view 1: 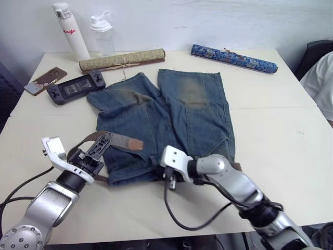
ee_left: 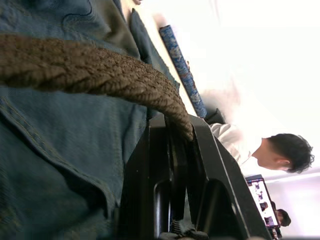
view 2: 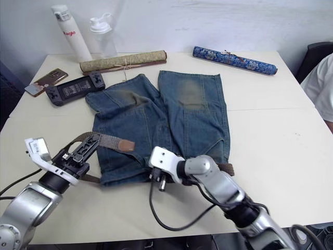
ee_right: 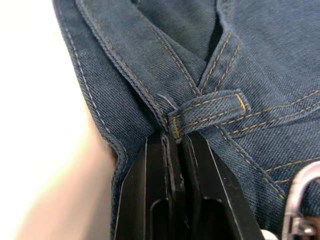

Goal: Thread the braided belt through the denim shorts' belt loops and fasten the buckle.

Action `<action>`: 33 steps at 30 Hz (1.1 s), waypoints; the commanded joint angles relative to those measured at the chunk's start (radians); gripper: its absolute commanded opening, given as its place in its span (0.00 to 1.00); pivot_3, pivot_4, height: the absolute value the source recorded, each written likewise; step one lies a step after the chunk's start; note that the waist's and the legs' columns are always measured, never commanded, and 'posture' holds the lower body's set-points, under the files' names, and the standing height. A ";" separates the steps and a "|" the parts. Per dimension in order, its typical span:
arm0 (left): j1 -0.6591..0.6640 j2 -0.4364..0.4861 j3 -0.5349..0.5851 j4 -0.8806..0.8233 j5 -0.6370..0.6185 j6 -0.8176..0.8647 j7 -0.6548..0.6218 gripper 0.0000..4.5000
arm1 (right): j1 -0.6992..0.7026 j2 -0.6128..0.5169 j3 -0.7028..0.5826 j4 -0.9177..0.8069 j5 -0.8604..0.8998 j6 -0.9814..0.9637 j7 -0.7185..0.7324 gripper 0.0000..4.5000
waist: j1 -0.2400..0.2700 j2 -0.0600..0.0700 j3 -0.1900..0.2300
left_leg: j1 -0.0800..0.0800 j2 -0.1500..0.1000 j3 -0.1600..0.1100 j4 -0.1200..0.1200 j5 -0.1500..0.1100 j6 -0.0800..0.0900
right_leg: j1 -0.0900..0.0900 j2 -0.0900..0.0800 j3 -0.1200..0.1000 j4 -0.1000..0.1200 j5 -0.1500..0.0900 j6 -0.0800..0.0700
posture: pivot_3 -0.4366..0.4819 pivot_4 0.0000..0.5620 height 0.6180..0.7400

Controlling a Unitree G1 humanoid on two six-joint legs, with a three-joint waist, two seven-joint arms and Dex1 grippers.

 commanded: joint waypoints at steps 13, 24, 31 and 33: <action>-0.104 0.038 0.036 0.147 0.070 0.066 -0.068 0.00 | -0.024 0.060 -0.025 0.090 -0.046 -0.034 -0.054 0.10 | 0.009 0.000 0.000 | -0.003 -0.001 0.001 0.000 0.000 0.000 | -0.004 -0.001 0.001 0.003 0.000 0.000 | 0.48 0.27 0.82; -0.073 -0.001 -0.011 0.114 0.133 0.094 -0.038 0.00 | -0.004 0.016 -0.138 -0.116 0.092 0.095 0.012 0.78 | 0.012 0.000 0.000 | -0.006 -0.002 0.003 0.000 0.000 0.000 | -0.009 -0.002 0.003 0.005 0.000 0.000 | 0.48 0.27 0.82; -0.066 -0.036 -0.019 0.115 0.179 0.092 -0.032 0.00 | 0.002 -0.051 -0.304 -0.223 0.258 0.177 0.061 0.78 | 0.010 0.000 0.000 | -0.006 -0.001 0.004 -0.001 0.000 0.001 | -0.010 -0.002 0.004 0.005 0.000 0.000 | 0.48 0.27 0.82; -0.073 -0.048 -0.029 0.126 0.196 0.096 -0.026 0.00 | 0.013 -0.075 -0.340 -0.243 0.295 0.177 0.077 0.78 | 0.011 0.000 0.000 | -0.007 -0.001 0.004 -0.001 0.000 0.001 | -0.011 -0.002 0.004 0.005 0.000 0.000 | 0.48 0.27 0.82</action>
